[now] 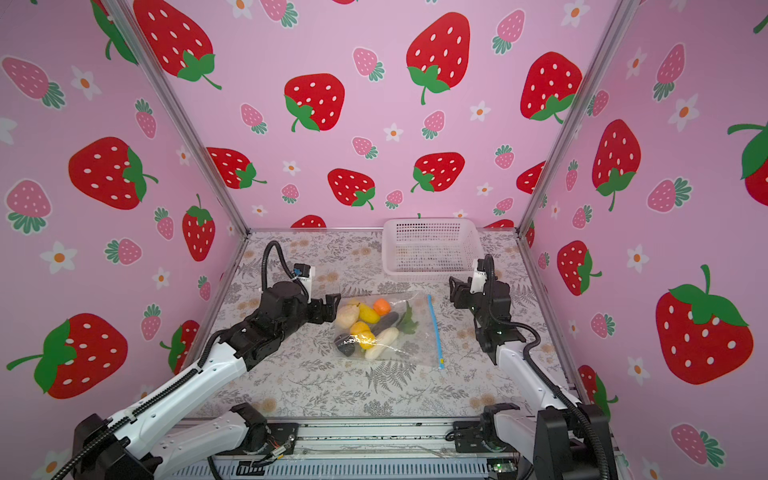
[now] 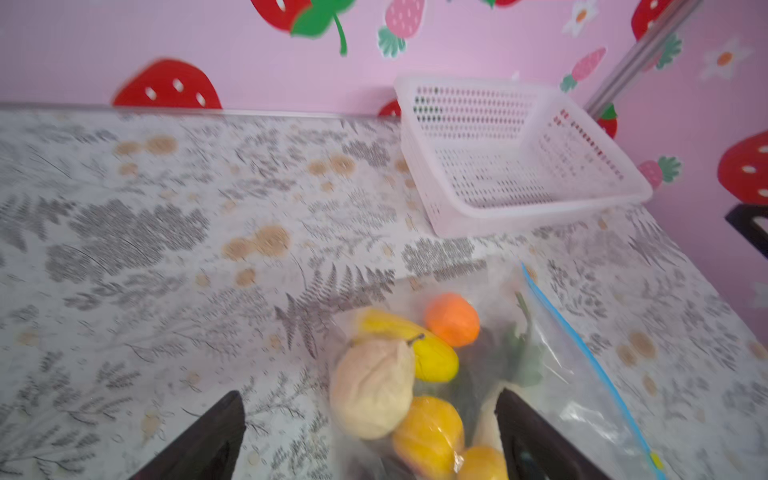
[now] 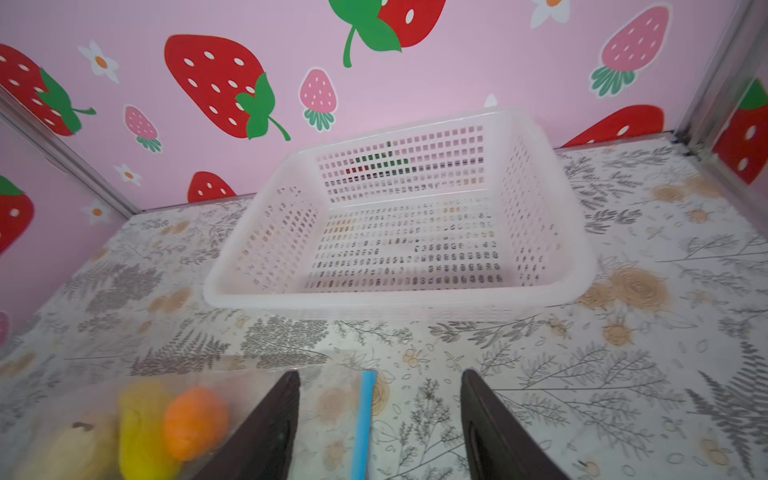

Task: Place the food in the zip-top bag and seal the zipper

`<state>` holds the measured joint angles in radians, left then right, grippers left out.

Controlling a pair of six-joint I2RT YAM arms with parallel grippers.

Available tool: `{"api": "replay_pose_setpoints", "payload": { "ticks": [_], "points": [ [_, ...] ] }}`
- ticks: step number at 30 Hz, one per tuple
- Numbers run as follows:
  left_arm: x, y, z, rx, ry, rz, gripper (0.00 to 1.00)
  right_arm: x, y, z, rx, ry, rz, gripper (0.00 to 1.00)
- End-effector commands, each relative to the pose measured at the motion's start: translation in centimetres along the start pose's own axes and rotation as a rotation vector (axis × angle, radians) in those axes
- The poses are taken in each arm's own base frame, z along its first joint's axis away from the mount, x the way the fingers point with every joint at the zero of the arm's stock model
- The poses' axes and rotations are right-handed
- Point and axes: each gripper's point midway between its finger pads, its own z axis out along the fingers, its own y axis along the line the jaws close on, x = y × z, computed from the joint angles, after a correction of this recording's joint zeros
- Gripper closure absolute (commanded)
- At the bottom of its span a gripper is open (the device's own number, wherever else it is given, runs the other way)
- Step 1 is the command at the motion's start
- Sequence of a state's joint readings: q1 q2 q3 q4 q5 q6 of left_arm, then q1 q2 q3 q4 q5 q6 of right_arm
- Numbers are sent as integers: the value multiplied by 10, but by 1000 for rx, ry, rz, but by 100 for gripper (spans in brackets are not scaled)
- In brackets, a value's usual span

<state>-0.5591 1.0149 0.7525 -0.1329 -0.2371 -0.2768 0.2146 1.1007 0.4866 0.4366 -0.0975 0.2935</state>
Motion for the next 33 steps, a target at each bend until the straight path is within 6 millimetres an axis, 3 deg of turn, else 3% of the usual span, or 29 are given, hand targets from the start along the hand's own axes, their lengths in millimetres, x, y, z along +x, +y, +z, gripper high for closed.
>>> {"api": "replay_pose_setpoints", "payload": {
  "ticks": [1,5,11,14,18,22,24,29,33],
  "points": [
    [-11,46,5,-233,-111,121,2,-32,-22,-9,142,-191,-186,36],
    [0,85,18,-323,-48,80,2,-19,-40,-5,237,-172,-240,36],
    [17,112,34,-352,-76,127,2,-6,-61,-12,354,-230,-296,36],
    [36,131,44,-381,-49,129,3,-1,-63,-18,367,-272,-318,35],
    [51,155,60,-390,-5,93,5,5,-69,-12,375,-249,-317,35],
    [55,160,79,-286,22,82,7,4,-70,-12,356,-253,-307,35],
    [60,168,88,-285,41,81,8,6,-72,-17,359,-265,-287,30],
    [54,182,93,-285,-41,8,10,16,-73,-25,361,-279,-280,28],
    [67,179,93,-267,-101,30,11,18,-72,-24,356,-282,-288,30]
  ]
}}
